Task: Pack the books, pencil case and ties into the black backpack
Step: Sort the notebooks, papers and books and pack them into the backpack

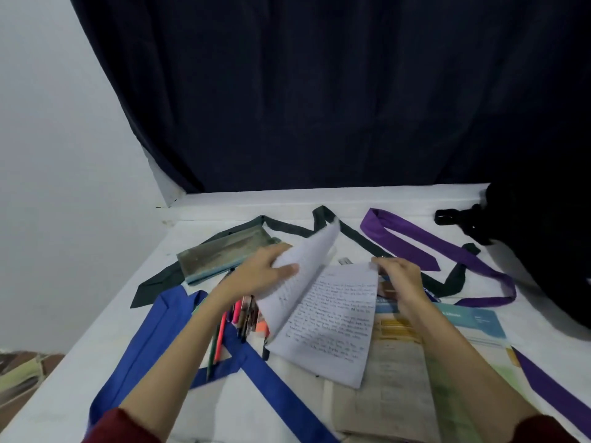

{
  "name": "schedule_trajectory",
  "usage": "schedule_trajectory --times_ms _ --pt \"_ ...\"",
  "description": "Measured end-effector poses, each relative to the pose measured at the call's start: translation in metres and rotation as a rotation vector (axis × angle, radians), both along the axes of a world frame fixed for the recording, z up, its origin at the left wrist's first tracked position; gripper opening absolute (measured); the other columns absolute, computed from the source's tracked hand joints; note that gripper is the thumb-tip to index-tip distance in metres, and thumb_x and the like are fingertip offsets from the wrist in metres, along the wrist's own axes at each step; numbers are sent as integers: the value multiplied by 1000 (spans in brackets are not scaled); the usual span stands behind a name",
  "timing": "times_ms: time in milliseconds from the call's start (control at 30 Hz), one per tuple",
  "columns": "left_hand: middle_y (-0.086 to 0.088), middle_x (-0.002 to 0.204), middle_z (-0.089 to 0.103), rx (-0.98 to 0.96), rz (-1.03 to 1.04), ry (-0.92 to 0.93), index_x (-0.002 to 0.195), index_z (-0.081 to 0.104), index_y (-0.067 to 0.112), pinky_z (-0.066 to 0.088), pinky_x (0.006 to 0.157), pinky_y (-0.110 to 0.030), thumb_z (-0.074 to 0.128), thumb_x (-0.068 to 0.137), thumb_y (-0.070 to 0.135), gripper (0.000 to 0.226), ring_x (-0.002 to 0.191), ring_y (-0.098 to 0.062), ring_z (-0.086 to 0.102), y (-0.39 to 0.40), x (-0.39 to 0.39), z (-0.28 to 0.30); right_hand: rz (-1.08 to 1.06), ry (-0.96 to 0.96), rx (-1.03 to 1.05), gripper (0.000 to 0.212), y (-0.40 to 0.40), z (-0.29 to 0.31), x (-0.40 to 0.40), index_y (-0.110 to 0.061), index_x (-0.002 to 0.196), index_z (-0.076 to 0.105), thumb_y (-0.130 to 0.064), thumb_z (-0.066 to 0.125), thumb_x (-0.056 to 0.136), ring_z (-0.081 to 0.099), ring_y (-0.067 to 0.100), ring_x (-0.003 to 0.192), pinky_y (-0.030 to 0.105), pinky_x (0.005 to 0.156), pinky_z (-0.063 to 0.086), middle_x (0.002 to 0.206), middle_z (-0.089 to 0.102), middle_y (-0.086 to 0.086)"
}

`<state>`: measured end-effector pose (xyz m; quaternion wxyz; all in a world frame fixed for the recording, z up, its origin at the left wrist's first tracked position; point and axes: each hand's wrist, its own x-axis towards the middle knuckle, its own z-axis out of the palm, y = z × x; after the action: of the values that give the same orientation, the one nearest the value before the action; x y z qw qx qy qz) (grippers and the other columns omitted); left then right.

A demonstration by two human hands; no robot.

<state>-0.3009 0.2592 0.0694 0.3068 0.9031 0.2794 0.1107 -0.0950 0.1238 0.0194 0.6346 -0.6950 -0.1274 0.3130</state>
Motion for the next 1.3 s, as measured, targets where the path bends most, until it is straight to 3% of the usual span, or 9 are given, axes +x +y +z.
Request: schedule_trajectory --times_ms 167,267,400,467,600,700,900,1067,1300 --pt "6 146 39 -235 -339 159 143 35 27 41 103 -28 43 94 52 55 126 -8 43 -34 41 -38 162 118 60 37 -8 2 6 -12 107 52 -29 72 81 64 28 85 38 67 54 97 66 13" --pt "-3 138 49 -290 -352 268 132 50 20 42 105 -37 23 84 78 80 122 -22 51 -36 46 -55 176 101 -49 36 -6 -14 8 1 109 56 -5 74 78 69 29 87 39 75 58 98 69 17" --pt "2 145 37 -103 -100 175 135 42 30 35 109 -41 47 93 50 47 131 -21 39 -16 43 -74 135 3 -179 10 -4 -21 5 1 89 59 8 57 82 58 23 67 32 60 51 85 63 18" --pt "-3 147 31 -23 63 111 141 30 26 36 104 -35 59 90 38 59 131 -24 37 -10 41 -78 196 -10 -140 20 -4 -13 2 -8 95 53 9 48 85 56 27 70 37 62 52 88 58 21" --pt "1 120 52 -426 249 -175 141 21 21 45 84 -28 63 90 23 66 102 -18 56 -10 41 -63 300 -68 14 20 -13 17 -2 -8 107 49 4 44 93 66 23 68 34 54 56 92 67 14" --pt "-10 114 66 -746 275 -398 131 43 9 54 78 -33 65 88 15 48 98 -23 66 -9 40 -46 285 -161 167 15 -21 46 -2 -15 104 55 -4 50 94 70 21 74 30 56 55 93 72 12" --pt "3 110 67 -729 210 -709 109 54 20 54 77 -29 61 88 9 25 100 -13 65 -40 56 -9 230 -262 428 14 -39 82 -11 -22 105 62 -22 50 97 69 8 82 22 65 54 95 72 -4" --pt "1 116 64 -667 186 -692 112 53 20 54 84 -29 66 84 9 33 108 -14 61 -63 69 -30 186 -337 383 15 -57 70 -3 -23 104 62 -17 60 90 69 5 81 17 62 52 96 71 -3" --pt "10 103 64 -690 186 -609 106 54 28 53 77 -24 68 84 13 30 97 -7 61 -76 70 -54 150 -296 342 20 -61 40 -2 -24 103 64 -13 64 86 67 3 87 19 69 53 99 71 -7"
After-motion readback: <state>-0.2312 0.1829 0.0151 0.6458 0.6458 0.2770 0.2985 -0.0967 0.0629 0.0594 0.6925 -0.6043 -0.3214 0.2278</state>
